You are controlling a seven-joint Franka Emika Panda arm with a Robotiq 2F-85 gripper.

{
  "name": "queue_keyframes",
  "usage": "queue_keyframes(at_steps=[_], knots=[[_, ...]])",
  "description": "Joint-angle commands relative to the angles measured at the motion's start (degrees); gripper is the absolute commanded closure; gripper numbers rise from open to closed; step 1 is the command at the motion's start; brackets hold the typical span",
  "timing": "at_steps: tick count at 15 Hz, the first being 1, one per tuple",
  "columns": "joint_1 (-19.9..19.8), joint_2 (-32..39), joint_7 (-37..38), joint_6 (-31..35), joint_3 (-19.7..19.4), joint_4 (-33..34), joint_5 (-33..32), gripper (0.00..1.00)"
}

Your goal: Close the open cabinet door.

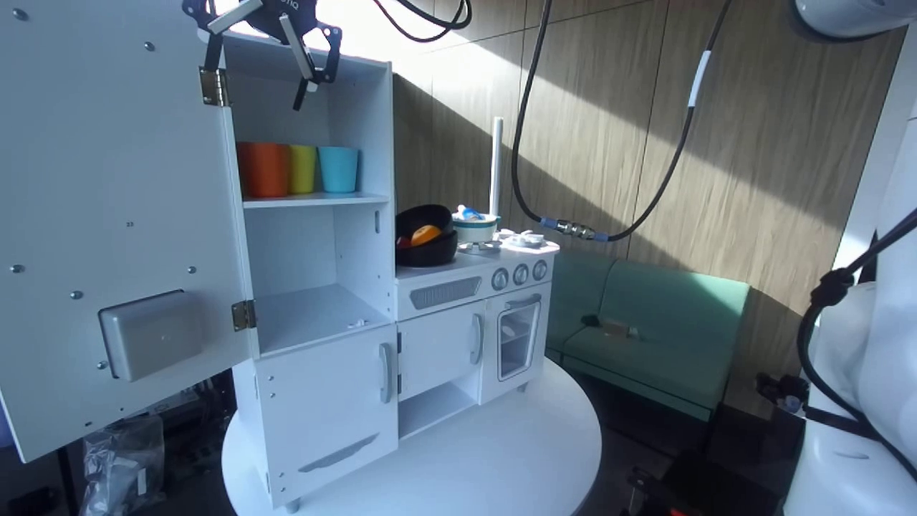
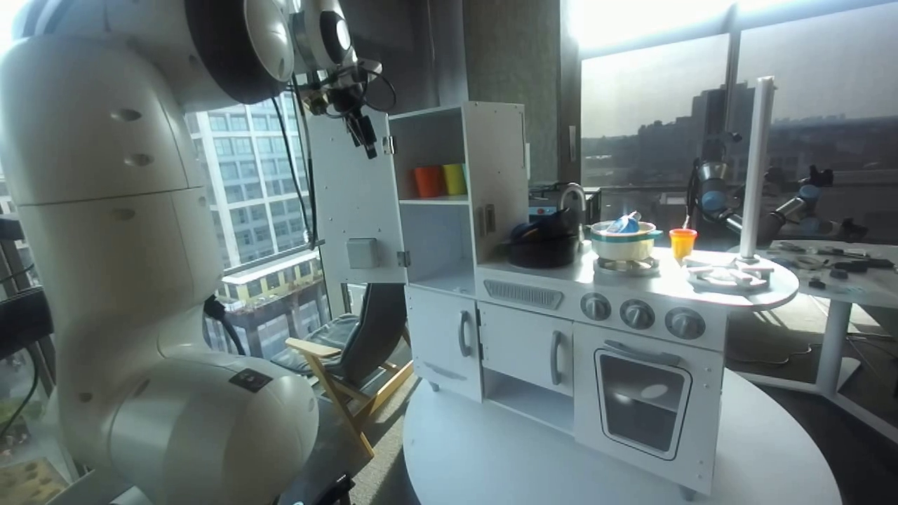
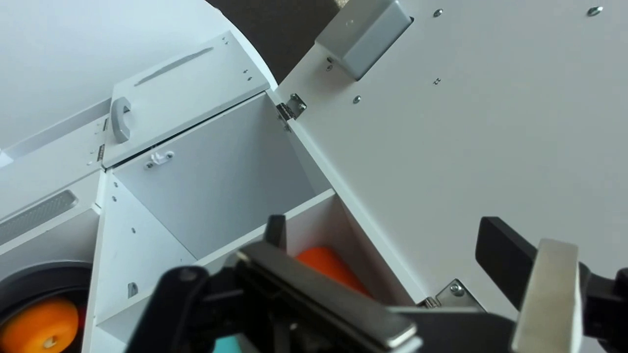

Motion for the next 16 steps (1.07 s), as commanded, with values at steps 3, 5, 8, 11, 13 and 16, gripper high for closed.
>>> queue_keyframes(at_steps=[3,5,8,11,13,16], knots=[[0.2,0.3,0.0,-0.2,-0.1,0.1,-0.1,0.0],[0.6,0.9,-1.0,0.9,0.3,0.3,3.5,0.0],[0.6,3.0,1.0,-1.4,0.1,7.1,-0.1,0.0],[0.8,6.2,2.8,-3.9,-0.3,15.3,-4.6,0.0],[1.8,8.9,4.0,-5.7,-0.4,20.9,-7.3,0.0],[3.8,13.6,6.0,-7.8,0.9,28.7,-11.3,0.0]])
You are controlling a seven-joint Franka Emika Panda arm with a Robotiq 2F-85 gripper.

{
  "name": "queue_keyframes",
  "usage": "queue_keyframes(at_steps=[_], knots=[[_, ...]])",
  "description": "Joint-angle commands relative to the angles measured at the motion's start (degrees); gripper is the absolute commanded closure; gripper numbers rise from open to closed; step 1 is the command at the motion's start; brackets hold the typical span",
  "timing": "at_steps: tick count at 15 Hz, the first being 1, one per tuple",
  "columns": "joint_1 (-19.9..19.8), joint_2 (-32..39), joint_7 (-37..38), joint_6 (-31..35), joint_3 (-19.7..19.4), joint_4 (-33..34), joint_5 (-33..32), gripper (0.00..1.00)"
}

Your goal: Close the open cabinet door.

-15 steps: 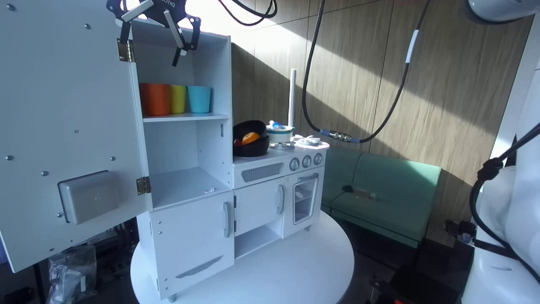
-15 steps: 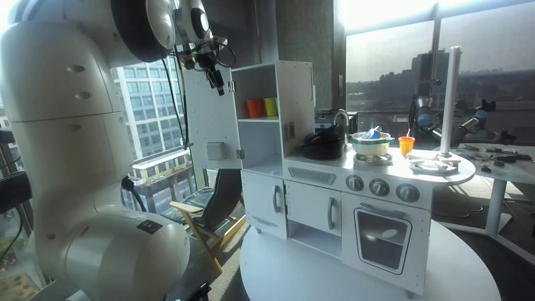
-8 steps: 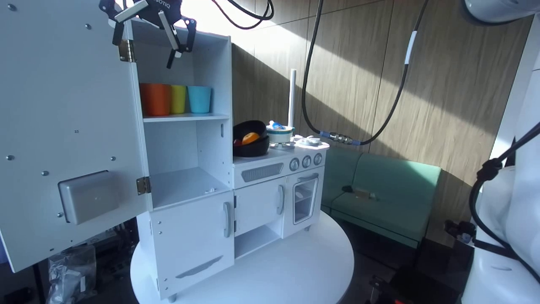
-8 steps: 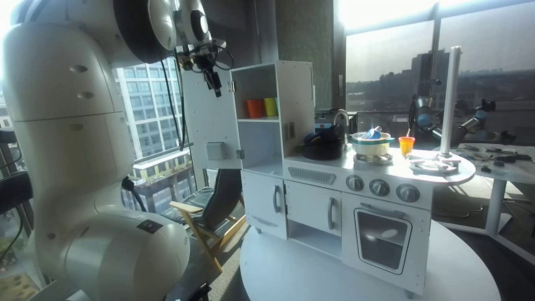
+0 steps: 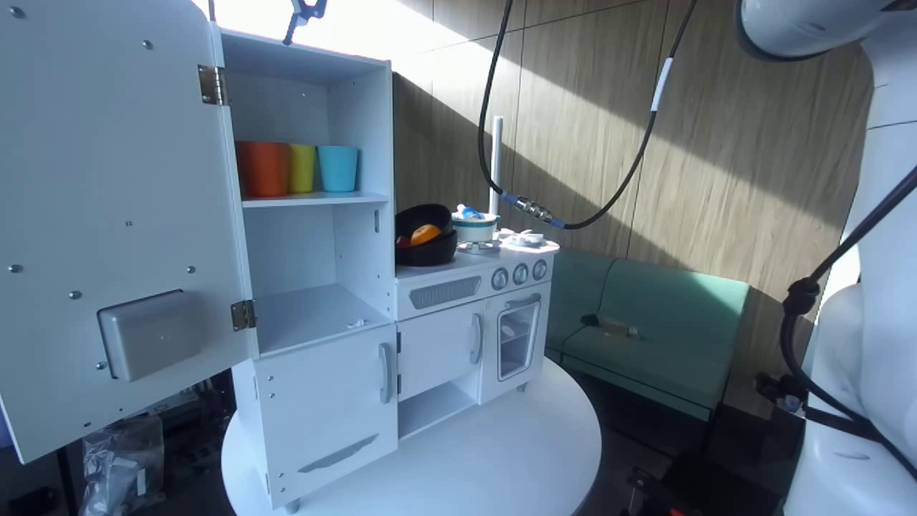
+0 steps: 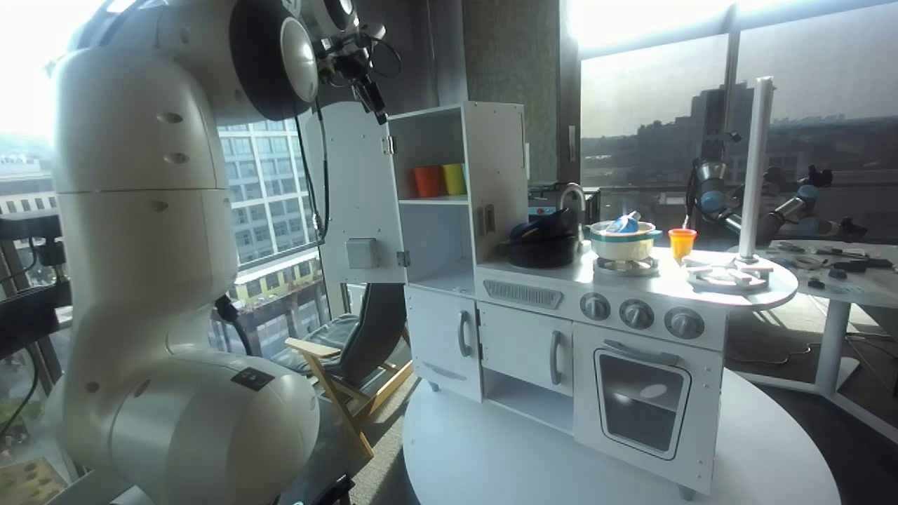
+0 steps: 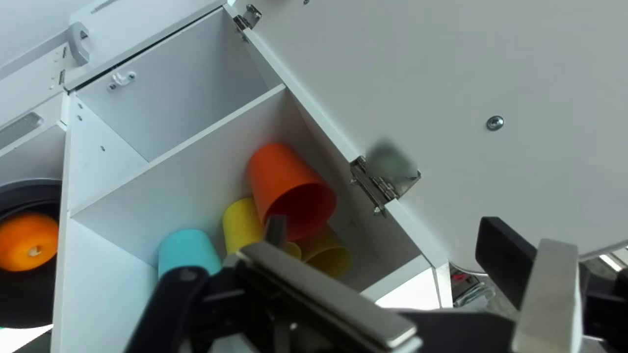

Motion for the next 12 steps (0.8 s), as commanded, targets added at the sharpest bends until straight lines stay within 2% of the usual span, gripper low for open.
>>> queue_keyframes(at_steps=[1,5,10,12], knots=[[3.6,8.2,3.4,-3.9,1.2,13.8,-4.8,0.0],[8.2,12.9,5.2,-5.3,1.5,23.5,-9.1,0.0],[12.3,19.6,4.6,-8.2,1.0,35.5,-11.4,0.0],[13.7,22.0,4.3,-8.6,1.0,38.2,-11.6,0.0]])
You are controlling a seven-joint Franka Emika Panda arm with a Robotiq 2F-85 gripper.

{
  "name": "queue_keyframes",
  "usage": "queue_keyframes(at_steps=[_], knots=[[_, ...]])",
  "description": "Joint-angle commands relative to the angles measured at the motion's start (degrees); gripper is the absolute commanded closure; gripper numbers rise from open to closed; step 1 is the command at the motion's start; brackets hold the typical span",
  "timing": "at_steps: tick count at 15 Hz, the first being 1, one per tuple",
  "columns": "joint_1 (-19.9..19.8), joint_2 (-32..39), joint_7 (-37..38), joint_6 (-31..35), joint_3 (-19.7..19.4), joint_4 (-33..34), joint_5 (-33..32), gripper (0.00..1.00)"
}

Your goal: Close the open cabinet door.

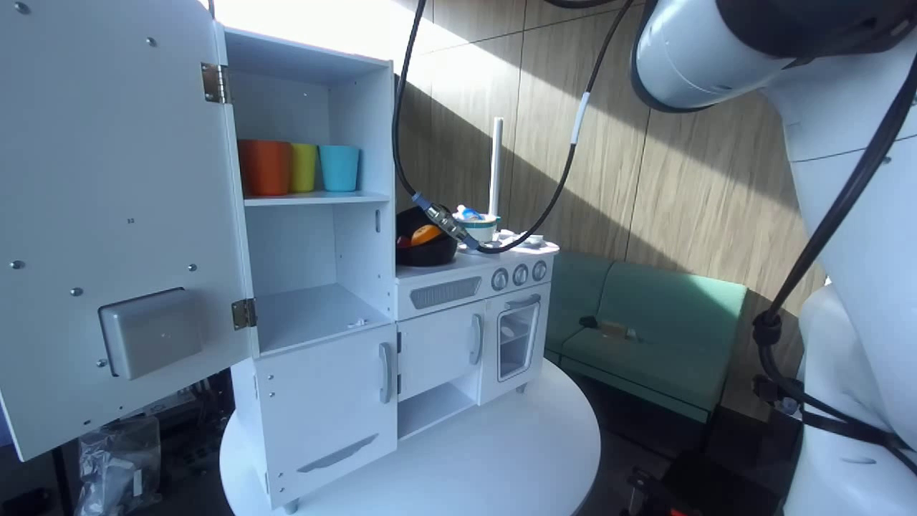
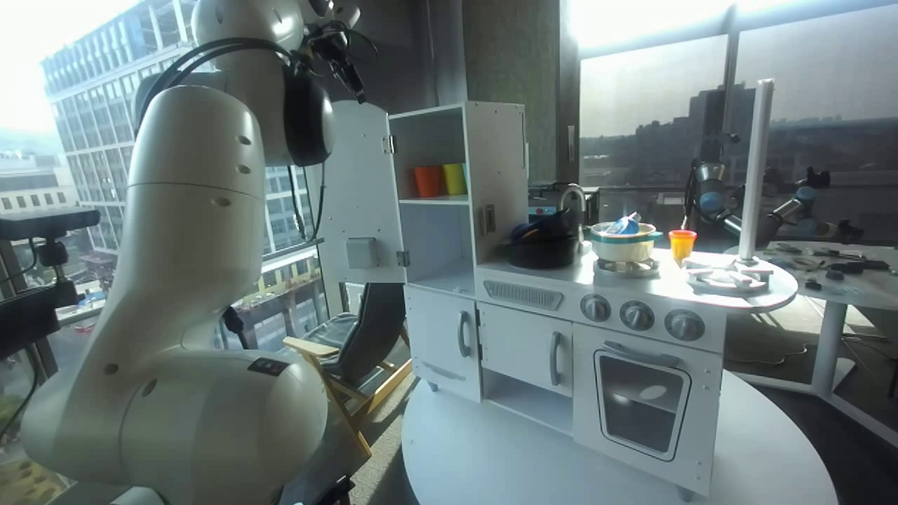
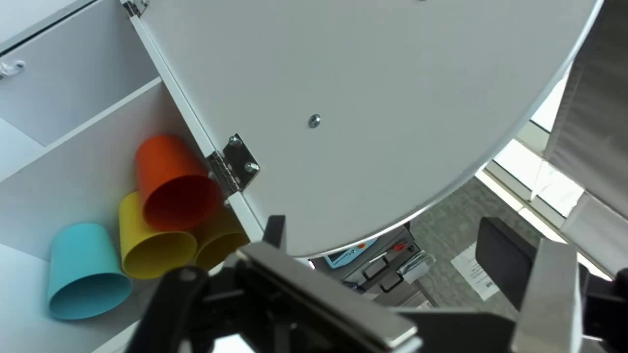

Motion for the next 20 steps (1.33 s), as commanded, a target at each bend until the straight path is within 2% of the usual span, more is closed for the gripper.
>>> queue_keyframes(at_steps=[1,2,7,10,16,18,20], knots=[[3.7,7.1,-0.7,-1.8,-0.2,10.6,-1.7,0.0],[5.9,6.5,-1.6,-0.2,-4.7,9.0,1.2,0.0],[9.0,9.8,-4.0,-2.1,-9.6,13.7,4.4,0.0],[9.5,10.1,-8.0,-6.5,-11.6,15.7,6.3,0.0],[11.5,10.5,-19.1,-18.4,-17.0,18.6,3.1,0.0],[11.9,7.1,-23.1,-17.0,-18.9,13.4,1.3,0.0],[12.8,7.8,-26.2,-17.7,-21.4,14.9,-2.1,0.0]])
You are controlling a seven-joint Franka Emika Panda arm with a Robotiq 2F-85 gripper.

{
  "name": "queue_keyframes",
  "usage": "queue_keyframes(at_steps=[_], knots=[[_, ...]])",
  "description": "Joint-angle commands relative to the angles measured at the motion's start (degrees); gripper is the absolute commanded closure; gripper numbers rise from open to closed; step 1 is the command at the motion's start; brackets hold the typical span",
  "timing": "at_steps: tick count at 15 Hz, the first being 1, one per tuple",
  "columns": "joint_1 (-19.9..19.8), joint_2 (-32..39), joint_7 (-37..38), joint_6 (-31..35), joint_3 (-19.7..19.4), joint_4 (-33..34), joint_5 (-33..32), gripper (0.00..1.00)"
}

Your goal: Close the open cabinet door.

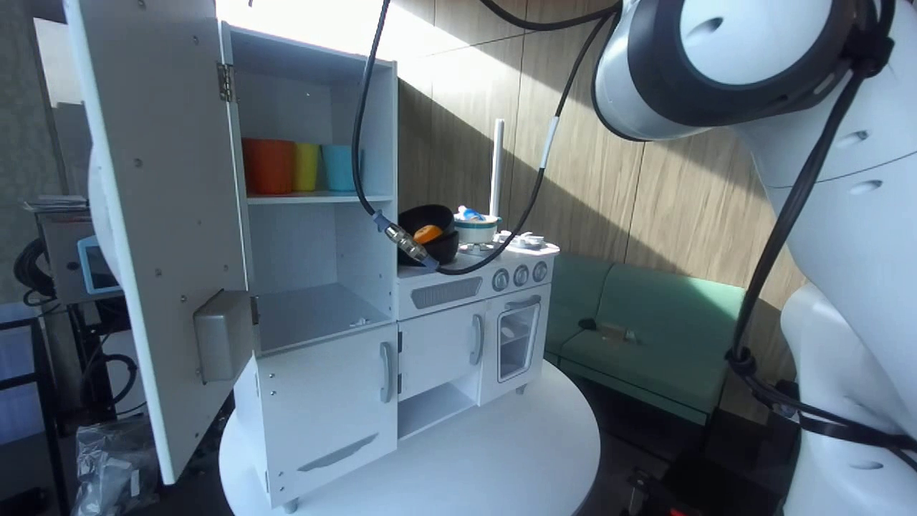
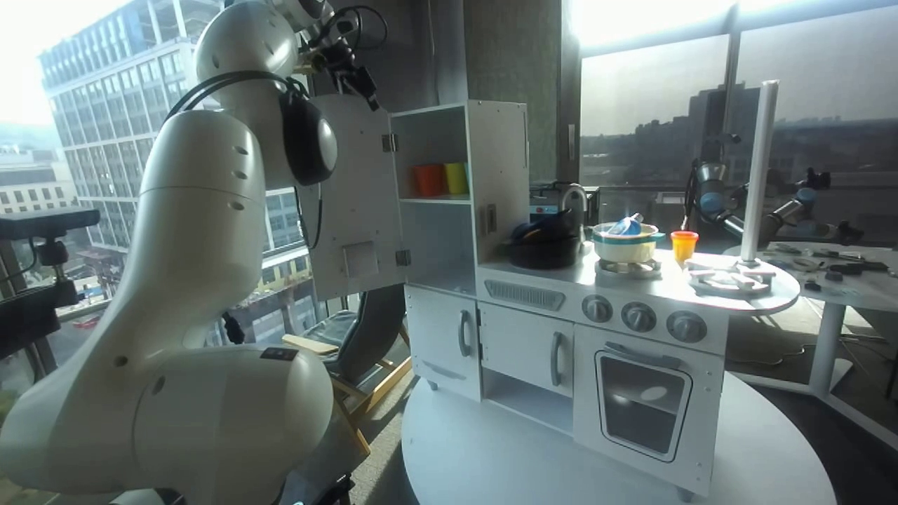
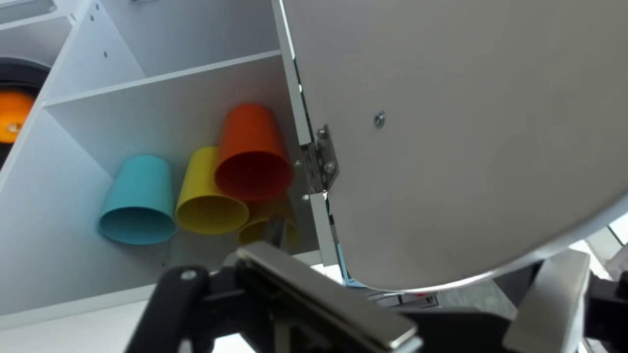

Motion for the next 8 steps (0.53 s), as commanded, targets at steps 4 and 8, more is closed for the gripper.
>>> queue_keyframes(at_steps=[4,8], knots=[[3.6,0.8,-9.9,-1.8,-9.3,1.7,-12.5,0.0],[6.3,1.5,-12.0,-3.0,-13.2,1.6,-20.3,0.0]])
